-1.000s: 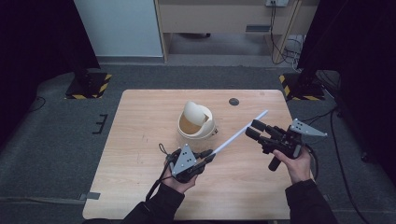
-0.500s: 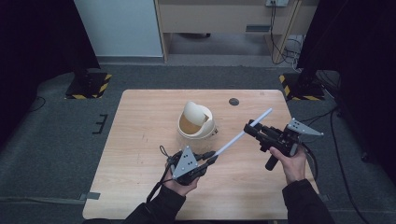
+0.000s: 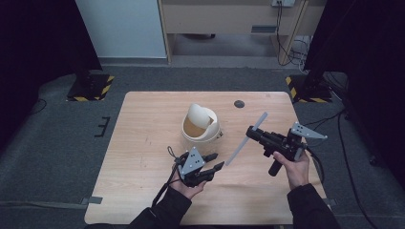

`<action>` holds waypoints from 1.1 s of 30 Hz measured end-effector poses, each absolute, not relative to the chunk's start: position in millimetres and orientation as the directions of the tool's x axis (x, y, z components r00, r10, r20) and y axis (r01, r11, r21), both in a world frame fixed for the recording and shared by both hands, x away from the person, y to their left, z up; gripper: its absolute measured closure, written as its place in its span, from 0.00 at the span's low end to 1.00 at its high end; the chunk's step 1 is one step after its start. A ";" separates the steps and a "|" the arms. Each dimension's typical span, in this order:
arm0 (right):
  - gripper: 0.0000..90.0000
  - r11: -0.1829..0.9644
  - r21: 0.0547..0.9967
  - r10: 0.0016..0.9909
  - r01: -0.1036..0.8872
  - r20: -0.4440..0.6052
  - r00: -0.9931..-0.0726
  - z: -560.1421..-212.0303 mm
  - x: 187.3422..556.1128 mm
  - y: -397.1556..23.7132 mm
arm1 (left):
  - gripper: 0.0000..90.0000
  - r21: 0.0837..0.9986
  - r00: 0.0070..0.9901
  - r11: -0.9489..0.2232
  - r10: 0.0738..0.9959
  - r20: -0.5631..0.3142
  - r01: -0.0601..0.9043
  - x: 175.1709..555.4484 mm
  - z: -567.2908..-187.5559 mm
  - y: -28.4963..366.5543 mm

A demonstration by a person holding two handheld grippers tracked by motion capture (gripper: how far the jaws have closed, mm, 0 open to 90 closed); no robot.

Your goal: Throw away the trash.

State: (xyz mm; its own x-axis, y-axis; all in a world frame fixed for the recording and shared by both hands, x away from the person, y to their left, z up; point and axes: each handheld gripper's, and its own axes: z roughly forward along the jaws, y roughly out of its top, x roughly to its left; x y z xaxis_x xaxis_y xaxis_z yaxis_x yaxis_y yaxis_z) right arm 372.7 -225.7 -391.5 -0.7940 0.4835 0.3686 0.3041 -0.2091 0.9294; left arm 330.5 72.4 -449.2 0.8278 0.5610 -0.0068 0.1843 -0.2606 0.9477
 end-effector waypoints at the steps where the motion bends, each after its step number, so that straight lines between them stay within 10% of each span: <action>1: 0.88 -0.200 0.933 0.486 0.301 0.361 -0.796 -391.2 372.4 -224.8 | 0.66 0.946 0.829 -0.266 0.559 -0.005 0.184 330.9 -449.4 70.5; 16: 0.88 -0.187 0.961 0.533 0.202 0.272 -0.801 -374.1 367.4 -232.4 | 0.57 0.895 0.803 -0.355 0.597 -0.007 0.271 328.2 -460.3 103.7; 33: 0.88 -0.170 0.982 0.540 0.085 0.164 -0.826 -335.9 370.1 -196.8 | 0.23 0.719 0.630 -0.424 0.776 -0.024 0.550 336.0 -502.4 204.5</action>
